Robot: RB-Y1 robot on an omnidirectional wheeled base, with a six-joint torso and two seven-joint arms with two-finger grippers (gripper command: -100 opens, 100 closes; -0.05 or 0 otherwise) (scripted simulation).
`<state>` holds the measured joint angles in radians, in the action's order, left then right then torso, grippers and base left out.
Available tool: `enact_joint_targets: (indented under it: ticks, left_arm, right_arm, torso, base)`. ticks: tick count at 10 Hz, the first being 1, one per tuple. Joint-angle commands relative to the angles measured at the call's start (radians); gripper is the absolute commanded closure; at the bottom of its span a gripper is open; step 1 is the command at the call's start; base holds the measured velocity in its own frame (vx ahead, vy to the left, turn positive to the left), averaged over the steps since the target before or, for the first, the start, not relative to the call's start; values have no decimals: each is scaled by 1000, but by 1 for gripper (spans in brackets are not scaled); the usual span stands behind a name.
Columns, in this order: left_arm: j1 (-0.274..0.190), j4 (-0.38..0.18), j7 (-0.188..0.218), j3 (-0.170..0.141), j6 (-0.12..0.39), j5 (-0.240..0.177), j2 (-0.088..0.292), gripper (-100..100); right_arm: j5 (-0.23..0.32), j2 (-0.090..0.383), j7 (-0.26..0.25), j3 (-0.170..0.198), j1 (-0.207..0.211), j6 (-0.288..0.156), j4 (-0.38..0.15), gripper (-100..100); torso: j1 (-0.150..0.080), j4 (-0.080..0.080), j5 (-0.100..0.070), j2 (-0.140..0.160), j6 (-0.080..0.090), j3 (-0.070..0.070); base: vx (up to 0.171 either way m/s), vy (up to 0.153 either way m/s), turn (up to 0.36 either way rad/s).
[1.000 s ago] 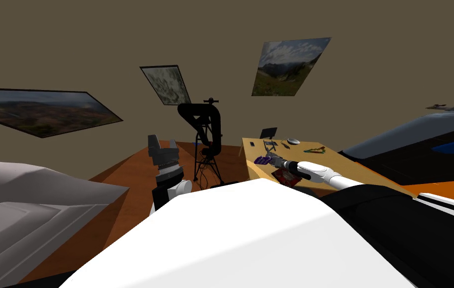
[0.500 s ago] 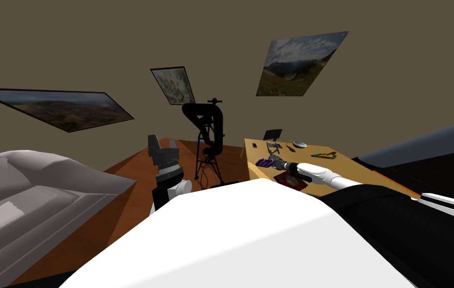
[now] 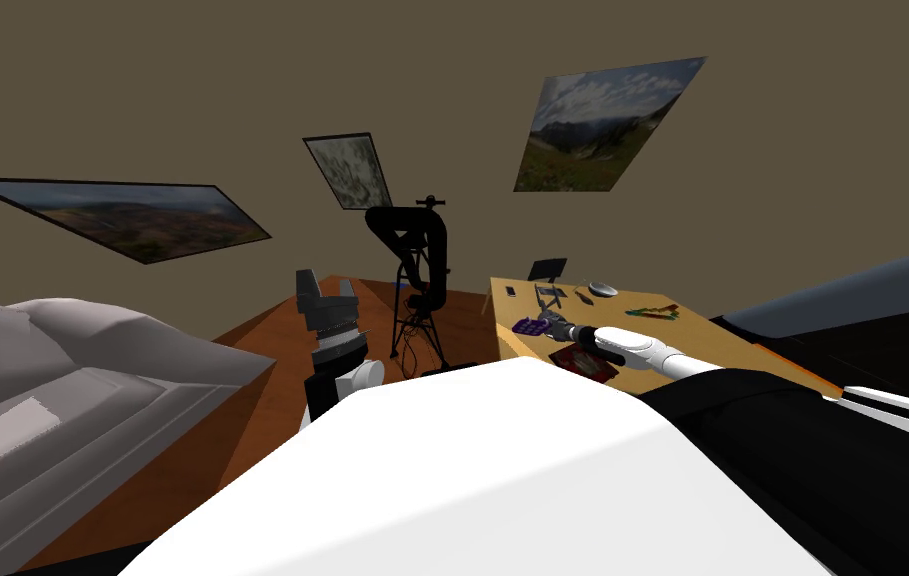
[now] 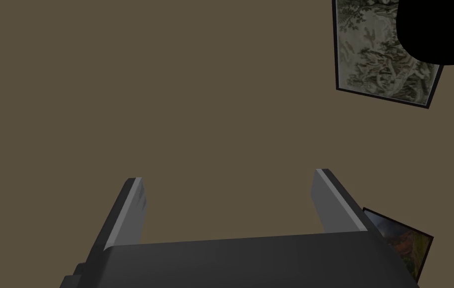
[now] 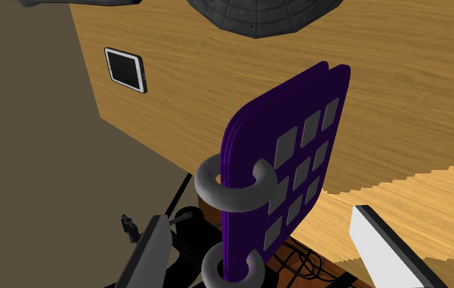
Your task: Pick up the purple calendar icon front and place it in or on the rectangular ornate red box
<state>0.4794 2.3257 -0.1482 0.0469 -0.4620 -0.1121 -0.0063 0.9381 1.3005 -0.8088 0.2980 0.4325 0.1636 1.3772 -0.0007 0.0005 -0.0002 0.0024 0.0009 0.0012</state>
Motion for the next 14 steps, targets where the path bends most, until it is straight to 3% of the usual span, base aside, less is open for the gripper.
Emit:
enact_joint_targets:
  ticks: [1, 6, 7, 9, 11, 14]
  left_arm:
    - [0, 0, 0, 0, 0, 0, 0, 0]
    - [0, 0, 0, 0, 0, 0, 0, 0]
    - [0, 0, 0, 0, 0, 0, 0, 0]
    - [0, 0, 0, 0, 0, 0, 0, 0]
    - [0, 0, 0, 0, 0, 0, 0, 0]
    - [0, 0, 0, 0, 0, 0, 0, 0]
  right_arm:
    - [0, 0, 0, 0, 0, 0, 0, -100]
    - [0, 0, 0, 0, 0, 0, 0, -100]
    - [7, 8, -16, -28, -12, -28, -6, -100]
    - [12, 13, -26, -46, -19, -43, -10, -100]
    - [21, 22, -36, -85, -38, -64, -18, -100]
    - [-26, 2, 20, -85, -40, -26, -55, -100]
  torso:
    - [0, 0, 0, 0, 0, 0]
    - [0, 0, 0, 0, 0, 0]
    - [0, 0, 0, 0, 0, 0]
    - [4, 1, 1, 6, 0, 4]
    - [6, 2, 1, 7, 1, 4]
    - [3, -1, 1, -5, 0, -2]
  base:
    - [1, -4, 12]
    - [0, -2, 5]
    - [-77, 50, -34]
    - [-107, 71, -40]
    - [-80, 102, -73]
    - [72, 28, -28]
